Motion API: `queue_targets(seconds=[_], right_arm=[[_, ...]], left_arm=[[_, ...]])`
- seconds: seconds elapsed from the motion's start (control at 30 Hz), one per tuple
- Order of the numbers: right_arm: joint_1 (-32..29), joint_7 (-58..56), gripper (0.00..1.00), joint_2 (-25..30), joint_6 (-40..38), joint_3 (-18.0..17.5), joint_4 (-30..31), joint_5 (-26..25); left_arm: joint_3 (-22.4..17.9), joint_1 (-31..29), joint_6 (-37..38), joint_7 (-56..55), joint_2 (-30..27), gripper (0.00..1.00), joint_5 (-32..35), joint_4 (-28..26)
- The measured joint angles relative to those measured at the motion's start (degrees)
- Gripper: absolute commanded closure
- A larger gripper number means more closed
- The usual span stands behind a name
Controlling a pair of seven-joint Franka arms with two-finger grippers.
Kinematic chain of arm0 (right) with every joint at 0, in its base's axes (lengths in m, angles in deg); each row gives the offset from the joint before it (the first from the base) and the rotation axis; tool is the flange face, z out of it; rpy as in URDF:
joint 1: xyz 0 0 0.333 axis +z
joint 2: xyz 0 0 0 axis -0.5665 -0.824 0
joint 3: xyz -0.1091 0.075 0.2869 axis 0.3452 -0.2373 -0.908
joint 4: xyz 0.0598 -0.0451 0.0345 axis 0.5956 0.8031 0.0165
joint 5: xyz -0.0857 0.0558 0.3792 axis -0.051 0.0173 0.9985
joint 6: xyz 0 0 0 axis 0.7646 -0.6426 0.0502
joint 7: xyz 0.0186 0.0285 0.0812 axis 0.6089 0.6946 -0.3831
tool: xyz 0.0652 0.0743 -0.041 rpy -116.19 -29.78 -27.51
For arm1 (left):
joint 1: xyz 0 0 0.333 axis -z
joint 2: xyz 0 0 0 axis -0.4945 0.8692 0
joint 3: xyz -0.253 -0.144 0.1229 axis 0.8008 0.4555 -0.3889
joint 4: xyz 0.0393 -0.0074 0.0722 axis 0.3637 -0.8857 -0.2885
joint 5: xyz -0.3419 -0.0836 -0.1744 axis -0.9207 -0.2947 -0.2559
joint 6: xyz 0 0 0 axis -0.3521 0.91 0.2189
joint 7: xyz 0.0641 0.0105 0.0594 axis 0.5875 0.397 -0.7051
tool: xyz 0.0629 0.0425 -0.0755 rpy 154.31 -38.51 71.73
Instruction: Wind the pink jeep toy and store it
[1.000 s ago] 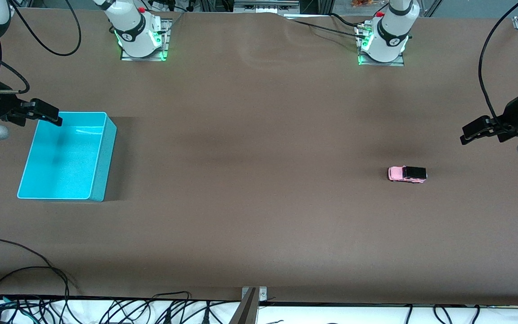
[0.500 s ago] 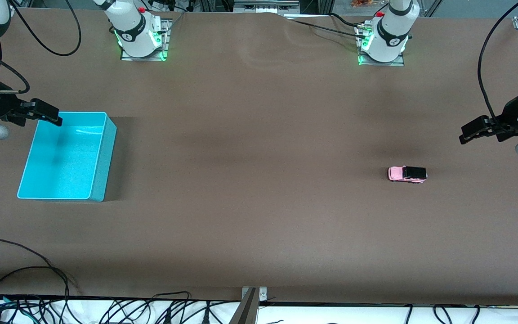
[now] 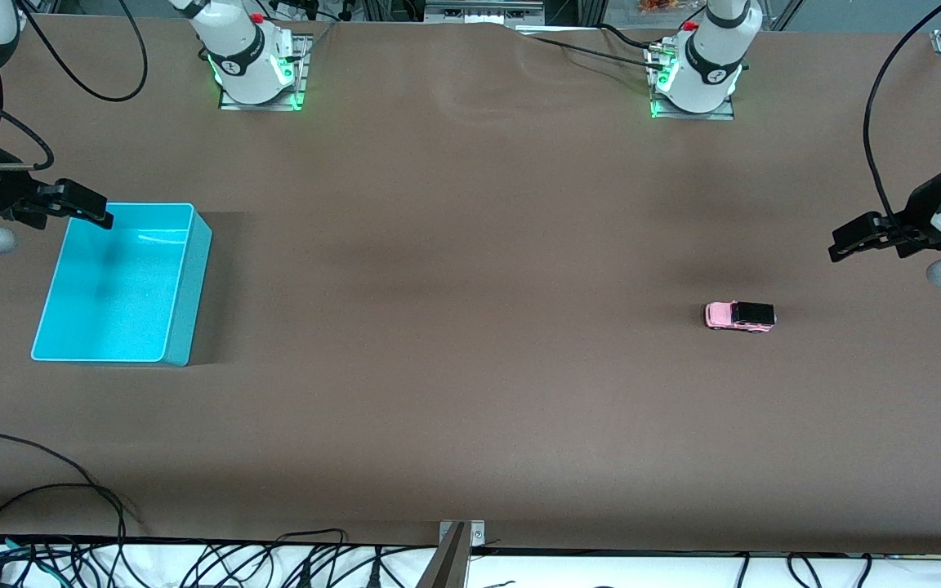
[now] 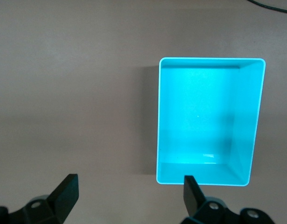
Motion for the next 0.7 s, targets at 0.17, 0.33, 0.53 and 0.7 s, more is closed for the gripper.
queue_targets(seconds=[0.17, 0.33, 0.53, 0.7], right_arm=[[0.0, 0.0, 0.0, 0.0, 0.0, 0.0, 0.0, 0.0], [0.0, 0.0, 0.0, 0.0, 0.0, 0.0, 0.0, 0.0], [0.0, 0.0, 0.0, 0.0, 0.0, 0.0, 0.0, 0.0], [0.0, 0.0, 0.0, 0.0, 0.01, 0.0, 0.0, 0.0]], left_arm=[[-0.06, -0.1, 0.03, -4.88, 0.88, 0.0, 0.0, -0.2], [-0.04, -0.08, 0.03, -13.61, 2.26, 0.0, 0.0, -0.33], [0.04, 0.04, 0.03, -27.17, 3.71, 0.0, 0.0, -0.39], [0.15, 0.21, 0.08, -38.76, 4.7, 0.0, 0.0, -1.22]])
